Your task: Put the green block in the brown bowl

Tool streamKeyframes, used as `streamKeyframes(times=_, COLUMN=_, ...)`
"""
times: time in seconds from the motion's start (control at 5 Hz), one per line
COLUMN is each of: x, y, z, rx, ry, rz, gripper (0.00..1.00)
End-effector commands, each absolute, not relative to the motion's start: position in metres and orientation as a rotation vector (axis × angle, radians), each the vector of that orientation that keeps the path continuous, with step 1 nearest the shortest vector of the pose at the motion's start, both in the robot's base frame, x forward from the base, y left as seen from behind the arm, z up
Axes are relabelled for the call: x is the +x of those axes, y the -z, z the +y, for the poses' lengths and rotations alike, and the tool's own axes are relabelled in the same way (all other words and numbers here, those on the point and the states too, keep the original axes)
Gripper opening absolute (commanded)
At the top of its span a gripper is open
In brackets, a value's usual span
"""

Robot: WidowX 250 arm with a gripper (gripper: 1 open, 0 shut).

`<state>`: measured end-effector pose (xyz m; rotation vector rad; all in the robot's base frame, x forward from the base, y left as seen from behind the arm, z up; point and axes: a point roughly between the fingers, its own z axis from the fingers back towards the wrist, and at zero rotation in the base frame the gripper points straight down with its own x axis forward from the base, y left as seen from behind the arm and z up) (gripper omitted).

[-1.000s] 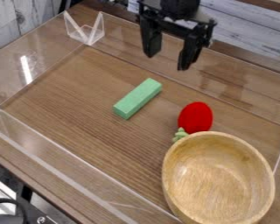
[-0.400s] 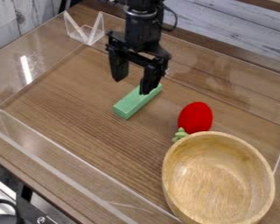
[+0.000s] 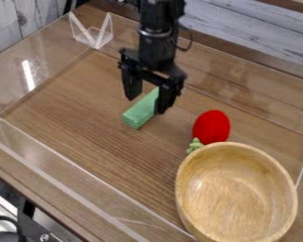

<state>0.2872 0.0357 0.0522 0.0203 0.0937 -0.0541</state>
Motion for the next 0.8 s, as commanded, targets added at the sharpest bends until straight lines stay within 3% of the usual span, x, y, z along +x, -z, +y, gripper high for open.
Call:
streamKeyframes(times=0.0, x=0.296, y=-0.049, z=0.028, rx=0.025, ry=0.115, rz=0.045, gripper=1.0)
streamKeyframes(times=0.4, x=0.3, y=-0.025, z=0.039, rx=0.033, ry=0.203, rz=0.047, gripper=1.0)
streamKeyframes(times=0.6, x=0.299, y=-0.027, z=0.046, rx=0.03, ry=0.14, rz=0.049, gripper=1.0)
